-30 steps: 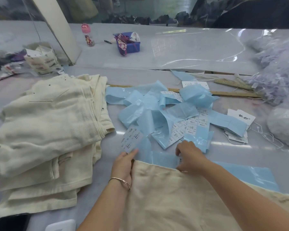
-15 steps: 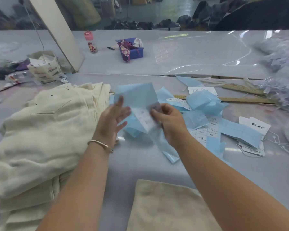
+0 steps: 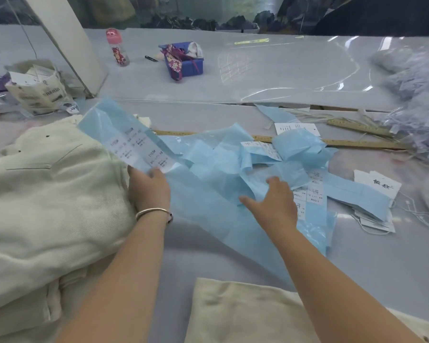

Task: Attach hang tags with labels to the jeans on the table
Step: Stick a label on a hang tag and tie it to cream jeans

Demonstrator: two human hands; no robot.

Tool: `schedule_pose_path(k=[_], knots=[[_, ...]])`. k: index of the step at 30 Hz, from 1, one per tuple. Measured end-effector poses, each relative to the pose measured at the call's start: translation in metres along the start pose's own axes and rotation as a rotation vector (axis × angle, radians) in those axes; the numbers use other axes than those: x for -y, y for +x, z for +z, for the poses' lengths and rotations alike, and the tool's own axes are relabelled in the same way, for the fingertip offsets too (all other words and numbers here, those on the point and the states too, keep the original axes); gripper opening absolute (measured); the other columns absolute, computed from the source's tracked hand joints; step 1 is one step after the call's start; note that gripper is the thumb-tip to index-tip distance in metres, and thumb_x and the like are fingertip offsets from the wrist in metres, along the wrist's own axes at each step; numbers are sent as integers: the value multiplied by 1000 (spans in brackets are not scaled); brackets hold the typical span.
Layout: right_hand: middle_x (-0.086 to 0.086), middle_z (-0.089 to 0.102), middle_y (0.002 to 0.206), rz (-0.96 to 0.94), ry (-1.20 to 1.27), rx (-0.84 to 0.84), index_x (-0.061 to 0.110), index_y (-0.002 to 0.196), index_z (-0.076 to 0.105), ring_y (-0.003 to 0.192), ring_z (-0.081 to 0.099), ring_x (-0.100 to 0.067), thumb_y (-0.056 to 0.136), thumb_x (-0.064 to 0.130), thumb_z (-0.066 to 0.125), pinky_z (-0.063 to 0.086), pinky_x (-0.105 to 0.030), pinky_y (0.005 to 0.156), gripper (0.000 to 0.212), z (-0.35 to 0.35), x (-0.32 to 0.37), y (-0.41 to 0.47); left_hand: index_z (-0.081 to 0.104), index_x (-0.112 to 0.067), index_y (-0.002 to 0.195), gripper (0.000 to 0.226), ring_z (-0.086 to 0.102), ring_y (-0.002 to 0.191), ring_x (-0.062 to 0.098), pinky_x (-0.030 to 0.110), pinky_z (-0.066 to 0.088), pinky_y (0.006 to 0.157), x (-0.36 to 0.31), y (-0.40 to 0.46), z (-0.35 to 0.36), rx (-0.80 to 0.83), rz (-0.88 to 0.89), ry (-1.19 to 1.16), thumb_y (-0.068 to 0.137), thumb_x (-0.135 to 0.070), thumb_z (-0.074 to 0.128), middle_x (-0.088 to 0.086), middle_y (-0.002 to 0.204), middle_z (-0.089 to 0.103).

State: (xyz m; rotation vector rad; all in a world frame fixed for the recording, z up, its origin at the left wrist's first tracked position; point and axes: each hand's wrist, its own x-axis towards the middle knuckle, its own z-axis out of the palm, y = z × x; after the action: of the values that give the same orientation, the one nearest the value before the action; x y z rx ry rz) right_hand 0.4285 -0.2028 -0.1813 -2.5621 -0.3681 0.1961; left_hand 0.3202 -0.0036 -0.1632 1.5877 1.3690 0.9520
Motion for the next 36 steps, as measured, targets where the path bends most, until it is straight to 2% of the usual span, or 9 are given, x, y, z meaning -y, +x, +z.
schedule_pose_path(k=[4, 6, 10, 13, 18, 21, 27, 32, 36], knots=[[-2, 59, 87, 15, 61, 68, 13, 93, 56, 85, 54, -27, 87, 28, 58, 37, -33, 66, 16, 16, -30, -5, 54, -3, 108, 25, 57, 103, 40, 38, 40, 78, 23, 4, 16, 399, 214, 624, 94, -23, 52, 24, 111, 61], [-4, 53, 69, 19, 259, -5, 8, 74, 53, 74, 50, -27, 93, 22, 53, 31, -34, 57, 23, 12, -30, -1, 61, -3, 96, 23, 59, 100, 36, 35, 41, 78, 35, 9, 16, 546, 269, 684, 94, -25, 55, 18, 104, 65], [-10, 70, 86, 437, 1123, 176, 9, 85, 64, 86, 65, -29, 96, 14, 55, 53, -45, 82, 15, -7, -17, 9, 67, -4, 90, 32, 63, 93, 35, 33, 44, 72, 36, 13, 14, 492, 202, 535, 90, -36, 64, 14, 95, 68], [-12, 74, 94, 546, 1467, 362, 4, 101, 62, 90, 70, -31, 97, 3, 49, 59, -45, 73, 14, -17, -10, 9, 54, -5, 118, 50, 59, 107, 38, 41, 48, 85, 28, 9, 14, 360, 145, 492, 86, -39, 69, 17, 115, 62], [-17, 68, 114, 412, 1317, 521, 0, 120, 57, 94, 65, -32, 88, -11, 38, 52, -40, 77, 39, -17, 2, 2, 24, -12, 148, 81, 38, 127, 36, 47, 39, 98, 18, -12, 8, 203, 389, 571, 84, -30, 70, 18, 139, 36], [-16, 68, 110, 292, 1228, 527, 3, 116, 58, 95, 65, -33, 84, -17, 33, 55, -37, 73, 45, -19, 9, 1, 43, -18, 141, 60, 34, 130, 30, 45, 34, 104, 10, -18, 6, 201, 558, 638, 86, -27, 64, 9, 140, 40], [-11, 71, 97, 139, 1133, 480, 7, 114, 60, 76, 69, -17, 79, -19, 34, 55, -27, 67, 50, -23, 16, -2, 69, -15, 109, 26, 48, 114, 27, 26, 31, 101, -17, -42, 6, 449, 799, 221, 84, -21, 72, 4, 114, 61], [-12, 73, 103, 83, 1240, 522, 7, 116, 62, 89, 70, -26, 85, -12, 36, 56, -39, 84, 45, -31, 16, -5, 72, -19, 107, 30, 53, 122, 22, 51, 31, 110, -29, -63, 9, 516, 984, 209, 79, -32, 74, -4, 118, 67], [-16, 70, 103, 129, 1163, 365, 7, 103, 65, 92, 65, -30, 94, 2, 48, 51, -42, 86, 20, -34, 7, 0, 67, -18, 116, 34, 52, 123, 23, 52, 27, 112, -14, -62, 11, 432, 883, 300, 84, -29, 72, -1, 122, 65]])
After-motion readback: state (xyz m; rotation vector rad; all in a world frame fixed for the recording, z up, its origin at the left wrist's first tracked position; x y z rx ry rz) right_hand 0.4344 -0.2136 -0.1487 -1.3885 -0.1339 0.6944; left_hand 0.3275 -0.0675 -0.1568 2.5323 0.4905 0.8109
